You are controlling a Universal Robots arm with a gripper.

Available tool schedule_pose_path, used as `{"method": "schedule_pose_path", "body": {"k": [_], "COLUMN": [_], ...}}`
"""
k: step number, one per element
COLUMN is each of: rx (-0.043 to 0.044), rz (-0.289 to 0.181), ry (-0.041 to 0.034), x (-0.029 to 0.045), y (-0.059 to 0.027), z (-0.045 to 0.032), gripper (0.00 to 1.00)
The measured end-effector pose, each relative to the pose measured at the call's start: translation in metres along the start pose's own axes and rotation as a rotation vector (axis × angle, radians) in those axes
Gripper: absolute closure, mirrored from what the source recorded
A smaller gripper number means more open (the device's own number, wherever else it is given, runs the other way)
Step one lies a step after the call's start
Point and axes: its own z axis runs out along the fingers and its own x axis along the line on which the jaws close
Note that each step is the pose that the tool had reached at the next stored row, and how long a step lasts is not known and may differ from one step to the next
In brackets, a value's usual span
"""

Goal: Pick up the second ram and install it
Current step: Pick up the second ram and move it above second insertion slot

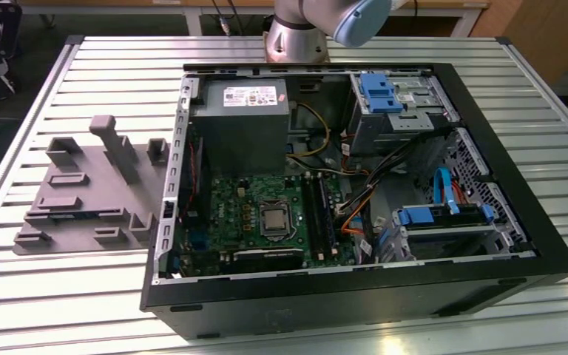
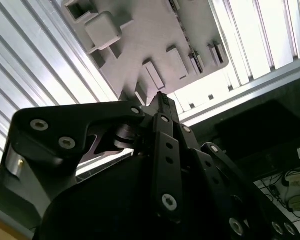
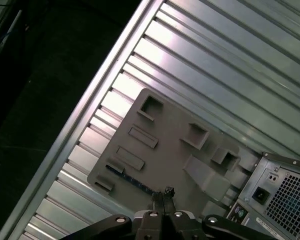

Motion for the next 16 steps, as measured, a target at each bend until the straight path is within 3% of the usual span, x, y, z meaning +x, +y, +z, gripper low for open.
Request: {"method": "schedule_pose_path", "body": {"k": [16], "rx": [-0.0042], "rz": [-0.152], "ry": [0.0008], "x": [0.0034], "y": [0.0013], "z": [0.0011], "gripper": [0.89]}}
